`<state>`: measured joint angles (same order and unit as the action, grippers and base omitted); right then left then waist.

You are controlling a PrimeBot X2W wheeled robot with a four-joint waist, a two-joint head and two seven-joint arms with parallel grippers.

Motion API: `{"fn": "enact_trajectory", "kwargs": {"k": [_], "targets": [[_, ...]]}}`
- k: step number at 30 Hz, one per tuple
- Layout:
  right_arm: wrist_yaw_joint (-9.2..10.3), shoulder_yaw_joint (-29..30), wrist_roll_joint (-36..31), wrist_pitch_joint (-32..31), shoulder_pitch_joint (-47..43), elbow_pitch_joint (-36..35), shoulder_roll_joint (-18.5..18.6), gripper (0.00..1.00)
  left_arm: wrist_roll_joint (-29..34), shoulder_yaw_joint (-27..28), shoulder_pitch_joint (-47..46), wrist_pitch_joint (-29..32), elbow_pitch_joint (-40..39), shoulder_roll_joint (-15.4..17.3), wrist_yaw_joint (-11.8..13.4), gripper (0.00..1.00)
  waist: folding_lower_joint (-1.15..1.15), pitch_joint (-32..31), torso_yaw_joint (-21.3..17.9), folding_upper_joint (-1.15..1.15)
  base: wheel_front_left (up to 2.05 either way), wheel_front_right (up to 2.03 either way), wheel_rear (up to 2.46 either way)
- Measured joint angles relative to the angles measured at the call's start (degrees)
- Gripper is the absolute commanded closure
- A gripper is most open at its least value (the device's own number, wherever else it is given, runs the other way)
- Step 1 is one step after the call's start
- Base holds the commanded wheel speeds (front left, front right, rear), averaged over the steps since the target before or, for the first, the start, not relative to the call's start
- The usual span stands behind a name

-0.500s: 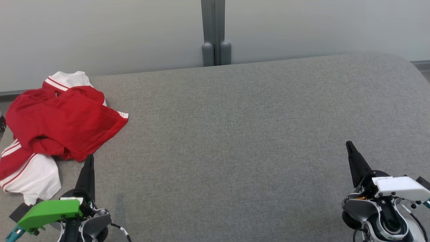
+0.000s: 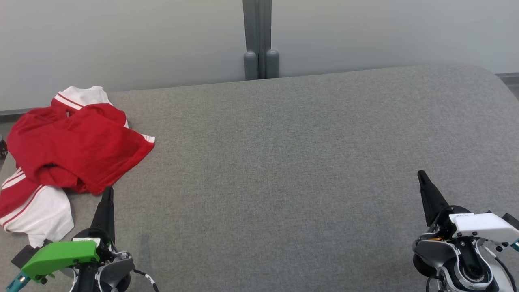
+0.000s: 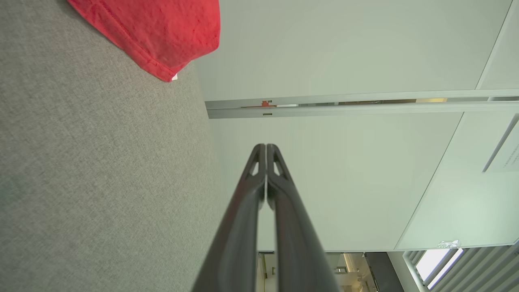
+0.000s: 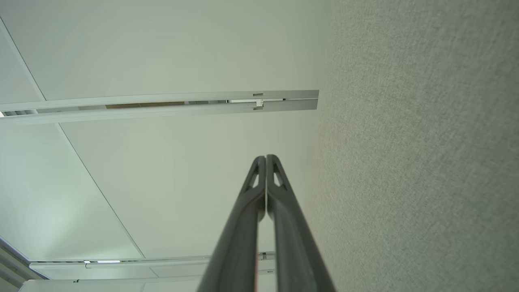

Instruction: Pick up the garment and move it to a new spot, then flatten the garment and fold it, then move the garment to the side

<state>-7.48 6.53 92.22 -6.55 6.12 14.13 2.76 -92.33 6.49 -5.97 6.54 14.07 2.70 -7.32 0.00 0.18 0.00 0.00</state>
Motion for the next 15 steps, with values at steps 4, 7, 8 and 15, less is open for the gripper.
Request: {"fn": "enact_trajectory", "kwargs": {"k": [4, 7, 8, 15], "targets": [[0.00, 0.00, 0.00, 0.00, 0.00, 0.00, 0.00, 1.00, 0.00, 0.00, 0.00, 0.00, 0.00, 0.00, 0.00, 1.00, 0.00, 0.00, 0.00, 0.00, 0.00, 0.00, 0.00], [0.00, 0.00, 0.00, 0.00, 0.00, 0.00, 0.00, 1.00, 0.00, 0.00, 0.00, 0.00, 0.00, 0.00, 0.00, 1.00, 0.00, 0.00, 0.00, 0.00, 0.00, 0.00, 0.00], [0.00, 0.00, 0.00, 0.00, 0.00, 0.00, 0.00, 1.00, 0.00, 0.00, 0.00, 0.00, 0.00, 0.00, 0.00, 1.00, 0.00, 0.00, 0.00, 0.00, 0.00, 0.00, 0.00], [0.00, 0.00, 0.00, 0.00, 0.00, 0.00, 0.00, 1.00, 0.00, 0.00, 0.00, 0.00, 0.00, 0.00, 0.00, 1.00, 0.00, 0.00, 0.00, 0.00, 0.00, 0.00, 0.00]]}}
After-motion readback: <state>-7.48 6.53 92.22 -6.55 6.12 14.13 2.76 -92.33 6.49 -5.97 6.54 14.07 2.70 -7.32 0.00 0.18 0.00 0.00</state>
